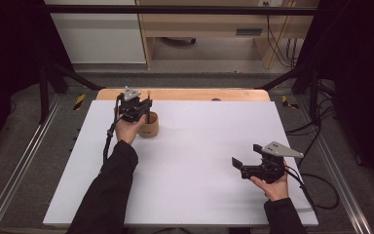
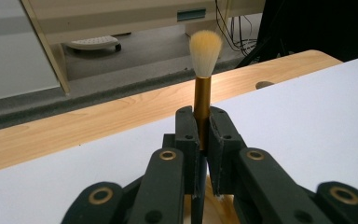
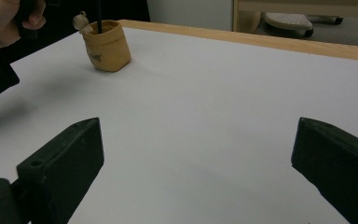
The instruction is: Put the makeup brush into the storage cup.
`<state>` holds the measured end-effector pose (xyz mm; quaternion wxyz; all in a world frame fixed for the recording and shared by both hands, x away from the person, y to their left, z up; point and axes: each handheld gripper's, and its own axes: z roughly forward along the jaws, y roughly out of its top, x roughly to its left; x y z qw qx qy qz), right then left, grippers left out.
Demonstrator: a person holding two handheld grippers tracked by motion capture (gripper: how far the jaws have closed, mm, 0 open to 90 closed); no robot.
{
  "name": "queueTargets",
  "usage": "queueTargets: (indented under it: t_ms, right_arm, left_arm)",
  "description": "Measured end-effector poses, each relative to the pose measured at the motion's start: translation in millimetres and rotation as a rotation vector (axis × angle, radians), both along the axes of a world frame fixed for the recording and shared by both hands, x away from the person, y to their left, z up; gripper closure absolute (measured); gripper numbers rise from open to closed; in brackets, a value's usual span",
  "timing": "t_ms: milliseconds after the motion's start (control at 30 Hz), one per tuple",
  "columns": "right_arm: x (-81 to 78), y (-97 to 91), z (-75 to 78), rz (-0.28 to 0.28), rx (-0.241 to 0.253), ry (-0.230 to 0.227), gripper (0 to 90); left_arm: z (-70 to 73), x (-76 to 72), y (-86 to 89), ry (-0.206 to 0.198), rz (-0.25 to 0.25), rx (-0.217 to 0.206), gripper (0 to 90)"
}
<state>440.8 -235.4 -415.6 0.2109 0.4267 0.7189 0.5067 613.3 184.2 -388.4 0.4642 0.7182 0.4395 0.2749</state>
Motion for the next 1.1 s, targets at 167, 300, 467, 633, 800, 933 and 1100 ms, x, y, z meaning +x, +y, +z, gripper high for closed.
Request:
queueTargets:
  t_ms: [167, 300, 467, 633, 800, 933, 1100]
  right_arm:
    - [-0.1, -0.1, 0.1, -0.001, 0.000, -0.001, 2.8]
    - [-0.1, -0.1, 0.2, -0.002, 0.001, 0.000, 2.8]
    - [-0.1, 0.1, 0.1, -0.001, 0.002, 0.000, 2.8]
    - [-0.1, -0.1, 0.3, -0.004, 0.001, 0.001, 2.8]
    - [-0.5, -0.6, 1.0, -0.005, 0.005, 0.001, 2.8]
    - [-0.7, -1.4, 1.7, -0.007, 0.005, -0.005, 2.8]
    - [-1.2, -2.7, 3.1, -0.013, 0.006, -0.012, 2.7]
  left_arm:
    - [-4.4, 1.2, -1.0, 0.015, -0.002, 0.004, 83.8]
    - [-7.7, 1.1, -3.3, 0.025, -0.009, 0.012, 83.6]
    - [-10.6, 0.7, -3.3, 0.042, -0.005, 0.013, 83.3]
    - [-8.3, -1.0, -1.9, 0.045, -0.006, 0.003, 76.8]
    - [-1.4, -7.3, 1.4, 0.027, 0.002, -0.020, 66.4]
    - [6.2, -15.4, 5.2, 0.002, -0.009, -0.053, 57.5]
    - [14.1, -28.2, 11.2, -0.018, -0.032, -0.093, 48.1]
